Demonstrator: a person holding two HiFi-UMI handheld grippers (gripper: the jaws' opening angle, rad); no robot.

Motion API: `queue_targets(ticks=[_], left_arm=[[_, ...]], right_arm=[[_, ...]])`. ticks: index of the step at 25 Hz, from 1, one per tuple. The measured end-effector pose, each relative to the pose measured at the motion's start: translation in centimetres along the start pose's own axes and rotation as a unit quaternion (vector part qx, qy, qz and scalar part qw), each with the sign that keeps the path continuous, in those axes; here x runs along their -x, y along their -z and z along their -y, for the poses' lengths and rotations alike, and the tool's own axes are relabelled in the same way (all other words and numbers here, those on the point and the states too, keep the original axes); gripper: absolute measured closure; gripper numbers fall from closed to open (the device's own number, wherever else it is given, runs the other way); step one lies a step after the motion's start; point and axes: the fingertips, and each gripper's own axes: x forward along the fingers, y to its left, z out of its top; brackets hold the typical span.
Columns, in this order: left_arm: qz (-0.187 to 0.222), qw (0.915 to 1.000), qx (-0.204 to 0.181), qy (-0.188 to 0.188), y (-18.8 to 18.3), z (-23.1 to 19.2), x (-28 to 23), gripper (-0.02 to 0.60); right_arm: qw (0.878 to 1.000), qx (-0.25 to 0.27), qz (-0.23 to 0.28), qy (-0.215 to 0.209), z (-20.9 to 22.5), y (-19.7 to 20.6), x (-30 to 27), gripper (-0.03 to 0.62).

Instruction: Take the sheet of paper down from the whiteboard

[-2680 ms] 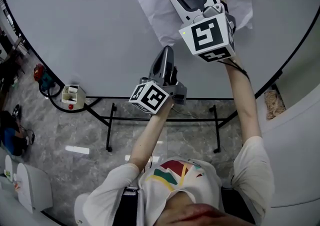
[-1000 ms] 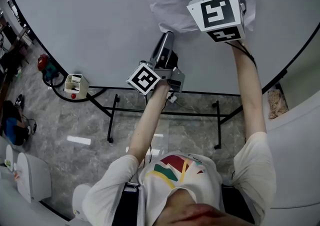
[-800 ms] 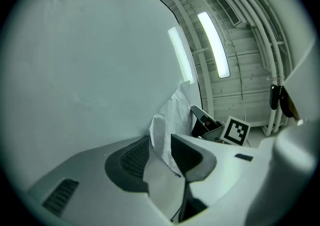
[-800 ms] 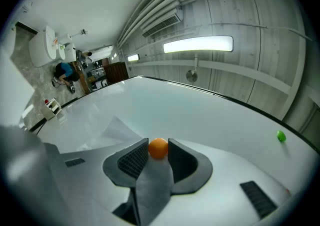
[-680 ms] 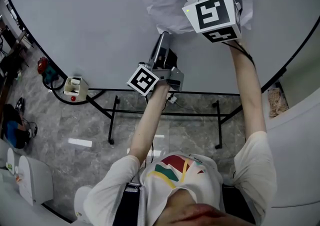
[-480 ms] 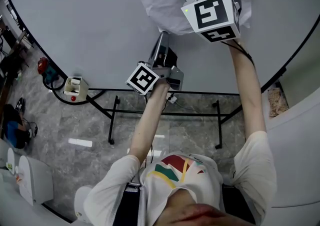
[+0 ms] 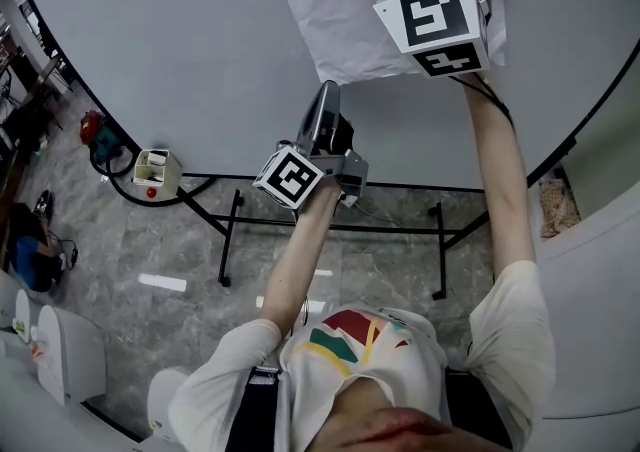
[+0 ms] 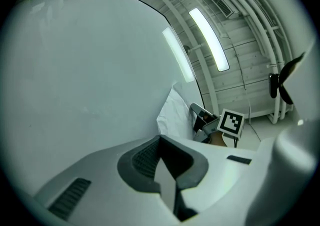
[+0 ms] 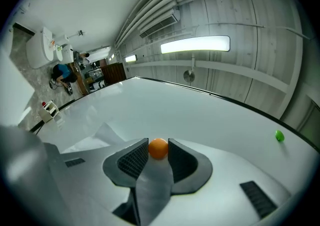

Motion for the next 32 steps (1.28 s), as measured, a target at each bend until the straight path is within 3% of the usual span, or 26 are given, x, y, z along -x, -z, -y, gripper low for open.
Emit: queue_targets(ticks=[6,9,13,17,19,21,24,27,32], left_arm=[[-0.012,0.9998,-0.009,-0.016,1.2,-0.6,2.0,0.538],[-0.006,0.9995,-0.013,-0.030,0.8,-1.2,2.9,0.537],[0.002,0.9986,-0.008,-0.053,0.6,-2.6,5.5,0.537],[-0.013,0.9975,-0.036,-0.059,1.0,-2.1,6.9,0.537],[-0.030,0.9960,-0.063,-0.056,1.4,-1.4,7.3,0.537],[-0.047,0.9924,-0.100,-0.053,1.7,-0.7,7.4,0.537],[-0.073,0.9839,-0.155,-0.051,2.4,0.1,7.3,0.537],[-0.092,0.9783,-0.178,-0.051,3.2,0.7,7.5,0.538],[-0.120,0.9651,-0.225,-0.059,4.8,1.1,8.5,0.537]], right_arm=[[1.000,-0.010,0.000,0.003,0.2,-0.3,0.3,0.464],[1.000,-0.009,0.023,0.007,0.0,-1.3,0.9,0.462],[0.999,0.007,0.052,0.017,-0.4,-2.7,3.5,0.462],[0.997,0.010,0.071,0.029,-1.4,-2.6,7.8,0.462],[0.995,-0.041,0.072,0.057,-2.1,-1.6,10.7,0.462],[0.985,-0.130,0.073,0.085,-3.0,0.2,13.4,0.462],[0.971,-0.222,0.000,0.085,-6.0,5.6,17.5,0.462],[0.948,-0.301,-0.060,0.082,-9.8,10.5,21.2,0.462],[0.913,-0.373,-0.146,0.082,-15.9,16.1,26.2,0.462]])
